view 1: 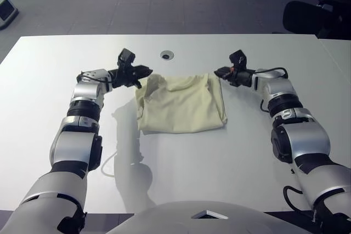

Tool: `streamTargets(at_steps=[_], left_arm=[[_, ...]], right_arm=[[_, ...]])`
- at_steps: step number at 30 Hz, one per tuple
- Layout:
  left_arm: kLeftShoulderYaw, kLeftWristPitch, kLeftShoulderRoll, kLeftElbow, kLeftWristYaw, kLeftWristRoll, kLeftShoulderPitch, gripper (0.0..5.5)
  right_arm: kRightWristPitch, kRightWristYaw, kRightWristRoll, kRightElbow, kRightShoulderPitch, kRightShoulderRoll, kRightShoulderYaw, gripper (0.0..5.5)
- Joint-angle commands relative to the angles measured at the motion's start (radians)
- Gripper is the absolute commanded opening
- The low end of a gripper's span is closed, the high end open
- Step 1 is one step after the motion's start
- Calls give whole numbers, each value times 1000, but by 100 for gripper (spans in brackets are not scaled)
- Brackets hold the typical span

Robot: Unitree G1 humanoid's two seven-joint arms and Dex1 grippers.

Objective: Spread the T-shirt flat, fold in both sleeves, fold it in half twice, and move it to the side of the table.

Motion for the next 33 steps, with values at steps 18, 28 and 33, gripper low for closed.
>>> streamTargets(at_steps=[18,28,33], left_arm=[[-248,120,93,-1002,198,281,563,460],[-319,2,160,-915,208,443,587,540],[-261,32,114,-976,203,370,562,540]], right_arm=[[-257,25,-257,-226,189,20,252,441],[-338,0,-335,-185,207,-32,292,538],[-294,30,-276,-253,170,-19,244,538]])
